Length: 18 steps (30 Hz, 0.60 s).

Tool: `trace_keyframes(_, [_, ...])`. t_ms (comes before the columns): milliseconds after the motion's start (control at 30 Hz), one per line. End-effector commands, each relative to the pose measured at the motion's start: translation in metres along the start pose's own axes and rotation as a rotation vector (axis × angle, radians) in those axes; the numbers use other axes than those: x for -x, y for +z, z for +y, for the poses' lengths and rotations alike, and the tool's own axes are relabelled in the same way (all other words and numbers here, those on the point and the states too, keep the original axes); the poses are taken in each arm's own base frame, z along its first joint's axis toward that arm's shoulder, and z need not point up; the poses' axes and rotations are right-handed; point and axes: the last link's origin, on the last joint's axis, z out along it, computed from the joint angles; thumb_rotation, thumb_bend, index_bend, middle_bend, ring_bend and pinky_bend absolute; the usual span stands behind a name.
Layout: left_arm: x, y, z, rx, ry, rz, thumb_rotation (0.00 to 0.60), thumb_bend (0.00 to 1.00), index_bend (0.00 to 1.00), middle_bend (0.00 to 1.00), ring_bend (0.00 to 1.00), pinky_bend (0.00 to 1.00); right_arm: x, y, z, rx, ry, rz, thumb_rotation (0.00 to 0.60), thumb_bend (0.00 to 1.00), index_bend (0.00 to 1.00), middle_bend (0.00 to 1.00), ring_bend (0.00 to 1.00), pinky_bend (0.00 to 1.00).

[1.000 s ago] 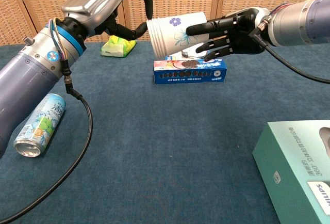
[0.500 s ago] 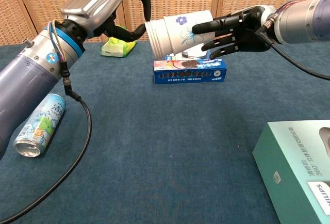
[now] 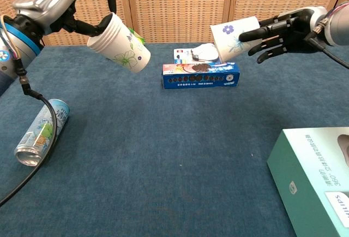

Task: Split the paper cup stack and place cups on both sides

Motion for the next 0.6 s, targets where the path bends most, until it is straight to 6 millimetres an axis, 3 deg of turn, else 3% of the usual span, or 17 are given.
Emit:
trace_keyframes(33, [-0.009, -0.007, -0.023, -0.017, 0.067, -0.042, 0.6, 0.54, 0.66, 0.0, 0.0, 0.0, -0.024, -0.004, 0.013, 0.001, -0.193, 0.068, 0.6, 0.4, 0.59, 0.63, 0.51, 0.59])
trace_keyframes(133, [-0.022, -0.012, -0.049, -0.022, 0.155, -0.148, 0.6, 0.54, 0.66, 0.0, 0.0, 0.0, -0.038, -0.008, 0.024, -0.009, -0.409, 0.125, 0.6, 0.4, 0.59, 0.63, 0.51, 0.59])
trace_keyframes(333, [-0.035, -0.019, -0.08, -0.039, 0.267, -0.332, 0.6, 0.54, 0.66, 0.0, 0.0, 0.0, -0.052, -0.016, 0.037, -0.02, -0.716, 0.184, 0.6, 0.4, 0.59, 0.63, 0.52, 0.59])
trace_keyframes(600, [-0.019, -0.028, -0.093, -0.071, 0.299, -0.486, 0.6, 0.54, 0.66, 0.0, 0.0, 0.0, -0.054, -0.02, 0.057, -0.018, -1.03, 0.204, 0.6, 0.4, 0.59, 0.63, 0.52, 0.59])
